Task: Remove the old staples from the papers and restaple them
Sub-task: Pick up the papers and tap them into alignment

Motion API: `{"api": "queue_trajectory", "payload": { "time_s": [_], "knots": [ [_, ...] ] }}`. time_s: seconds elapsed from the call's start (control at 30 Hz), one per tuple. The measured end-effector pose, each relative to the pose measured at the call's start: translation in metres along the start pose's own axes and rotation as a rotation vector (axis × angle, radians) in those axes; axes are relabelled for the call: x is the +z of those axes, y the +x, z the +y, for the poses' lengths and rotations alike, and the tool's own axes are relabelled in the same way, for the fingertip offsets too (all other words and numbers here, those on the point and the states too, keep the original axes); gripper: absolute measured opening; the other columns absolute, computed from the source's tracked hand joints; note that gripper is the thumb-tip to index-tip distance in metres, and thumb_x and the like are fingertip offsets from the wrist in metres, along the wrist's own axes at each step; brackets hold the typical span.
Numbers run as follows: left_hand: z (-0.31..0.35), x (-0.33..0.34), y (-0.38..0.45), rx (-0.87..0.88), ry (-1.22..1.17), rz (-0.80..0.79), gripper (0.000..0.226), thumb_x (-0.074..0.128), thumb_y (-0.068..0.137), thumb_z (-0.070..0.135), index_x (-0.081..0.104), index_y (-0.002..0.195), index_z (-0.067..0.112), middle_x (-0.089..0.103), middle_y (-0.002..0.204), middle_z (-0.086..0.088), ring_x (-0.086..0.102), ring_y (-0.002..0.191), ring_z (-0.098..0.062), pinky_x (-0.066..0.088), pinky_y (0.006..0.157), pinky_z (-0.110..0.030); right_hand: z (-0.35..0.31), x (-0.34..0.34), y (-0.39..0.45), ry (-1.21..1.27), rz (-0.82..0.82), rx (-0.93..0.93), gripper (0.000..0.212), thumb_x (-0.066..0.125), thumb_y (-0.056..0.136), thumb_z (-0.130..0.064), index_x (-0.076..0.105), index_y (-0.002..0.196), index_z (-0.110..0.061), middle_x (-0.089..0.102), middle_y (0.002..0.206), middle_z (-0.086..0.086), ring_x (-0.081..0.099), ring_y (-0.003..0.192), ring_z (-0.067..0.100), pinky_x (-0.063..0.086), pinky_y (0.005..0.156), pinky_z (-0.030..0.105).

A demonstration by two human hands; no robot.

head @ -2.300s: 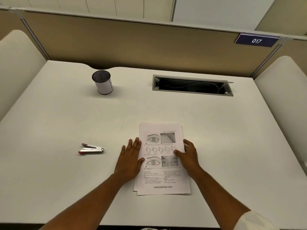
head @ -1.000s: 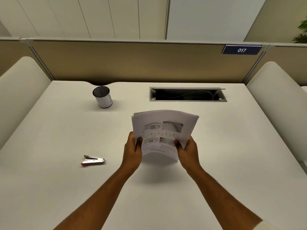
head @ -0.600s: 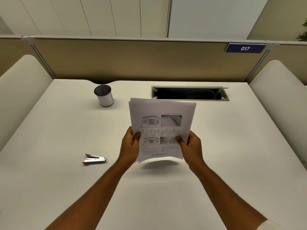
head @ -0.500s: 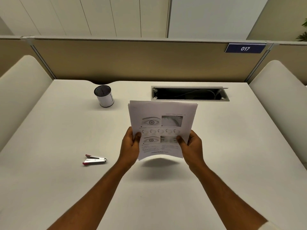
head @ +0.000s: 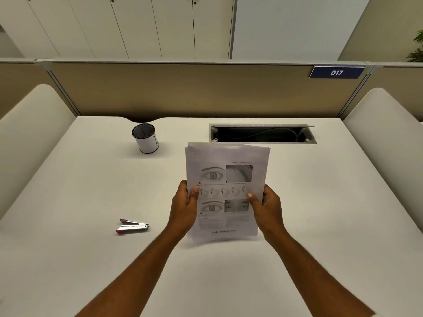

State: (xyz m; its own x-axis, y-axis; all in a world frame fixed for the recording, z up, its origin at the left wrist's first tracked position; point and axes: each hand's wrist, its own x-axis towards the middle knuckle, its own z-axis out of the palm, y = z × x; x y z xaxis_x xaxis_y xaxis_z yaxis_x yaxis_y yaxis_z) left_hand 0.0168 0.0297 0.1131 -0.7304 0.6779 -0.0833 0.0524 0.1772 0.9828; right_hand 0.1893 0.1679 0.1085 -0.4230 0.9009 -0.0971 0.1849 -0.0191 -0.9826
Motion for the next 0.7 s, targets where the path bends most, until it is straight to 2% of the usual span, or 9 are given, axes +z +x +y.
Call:
{"api": "queue_trajectory", "payload": {
  "time_s": [0.07,0.2,0.23,0.33,0.4,0.47,0.53,0.6,0.7],
  "knots": [
    [0.001,-0.004,0.002,-0.043,0.004,-0.016,0.021,0.05,0.105,0.034,0.053,0.12,0.02,0.075,0.107,-0.002,0.077,0.094,-0.021,0.066,0.075,-0.038,0.001,-0.004,-0.001,-0.005,-0.043,0.045,0.018,0.065,0.1,-0.018,0.063,0.117,-0.024,0.073,0.112,-0.001,0.073,0.098,0.018,0.063,0.077,0.028],
    [0.007,-0.007,0.002,-0.072,0.001,0.006,0.017,0.05,0.106,0.032,0.058,0.117,0.022,0.078,0.1,0.0,0.079,0.082,-0.015,0.065,0.066,-0.034,0.008,-0.008,-0.005,-0.05,-0.12,0.113,0.02,0.067,0.098,-0.022,0.059,0.114,-0.032,0.073,0.119,0.0,0.073,0.093,0.011,0.059,0.068,0.022],
    [0.008,-0.006,0.002,-0.072,0.021,0.011,0.017,0.05,0.106,0.032,0.059,0.116,0.021,0.078,0.099,0.0,0.079,0.081,-0.015,0.065,0.064,-0.032,0.01,-0.007,-0.007,-0.085,-0.101,0.112,0.026,0.068,0.097,-0.022,0.056,0.118,-0.03,0.07,0.125,0.0,0.071,0.096,0.012,0.059,0.071,0.024],
    [0.011,0.002,-0.001,-0.056,0.105,0.045,0.02,0.05,0.106,0.032,0.061,0.115,0.018,0.078,0.094,-0.001,0.078,0.078,-0.015,0.063,0.061,-0.027,0.01,0.001,-0.013,-0.317,0.057,0.009,0.06,0.074,0.092,-0.018,0.042,0.142,-0.019,0.053,0.143,0.002,0.06,0.121,0.018,0.056,0.096,0.039],
    [0.014,0.009,-0.006,-0.022,0.121,0.091,0.018,0.05,0.106,0.032,0.061,0.113,0.02,0.078,0.091,0.0,0.077,0.074,-0.011,0.06,0.056,-0.021,0.001,0.011,-0.018,-0.413,0.15,-0.136,0.065,0.076,0.09,-0.02,0.041,0.145,-0.017,0.047,0.145,0.001,0.053,0.126,0.015,0.051,0.1,0.033],
    [0.016,0.017,-0.012,0.024,0.114,0.122,0.015,0.05,0.106,0.032,0.062,0.111,0.024,0.078,0.093,-0.001,0.076,0.073,-0.008,0.059,0.055,-0.018,-0.014,0.023,-0.02,-0.371,0.072,-0.228,0.051,0.075,0.092,-0.029,0.048,0.135,-0.022,0.05,0.135,-0.006,0.056,0.116,0.007,0.05,0.09,0.015],
    [0.018,0.027,-0.02,0.067,0.096,0.122,0.015,0.053,0.105,0.032,0.063,0.115,0.028,0.078,0.099,0.0,0.075,0.077,-0.005,0.06,0.06,-0.017,-0.031,0.039,-0.022,-0.222,-0.147,-0.168,0.036,0.067,0.096,-0.04,0.054,0.128,-0.03,0.055,0.131,-0.01,0.061,0.115,0.005,0.051,0.078,0.006],
    [0.02,0.035,-0.028,0.123,0.078,0.103,0.025,0.055,0.104,0.027,0.065,0.127,0.025,0.077,0.108,0.004,0.075,0.088,-0.004,0.061,0.072,-0.016,-0.043,0.053,-0.022,-0.14,-0.286,-0.106,0.041,0.061,0.097,-0.047,0.054,0.135,-0.032,0.056,0.138,-0.011,0.058,0.123,0.006,0.051,0.087,0.011],
    [0.021,0.041,-0.035,0.181,0.098,-0.006,0.037,0.059,0.102,0.017,0.06,0.139,0.022,0.076,0.114,0.007,0.073,0.102,-0.003,0.058,0.083,-0.014,-0.05,0.062,-0.023,-0.129,-0.223,-0.096,0.049,0.064,0.096,-0.047,0.054,0.139,-0.025,0.061,0.135,-0.011,0.058,0.122,0.007,0.051,0.101,0.026]
  ]
}}
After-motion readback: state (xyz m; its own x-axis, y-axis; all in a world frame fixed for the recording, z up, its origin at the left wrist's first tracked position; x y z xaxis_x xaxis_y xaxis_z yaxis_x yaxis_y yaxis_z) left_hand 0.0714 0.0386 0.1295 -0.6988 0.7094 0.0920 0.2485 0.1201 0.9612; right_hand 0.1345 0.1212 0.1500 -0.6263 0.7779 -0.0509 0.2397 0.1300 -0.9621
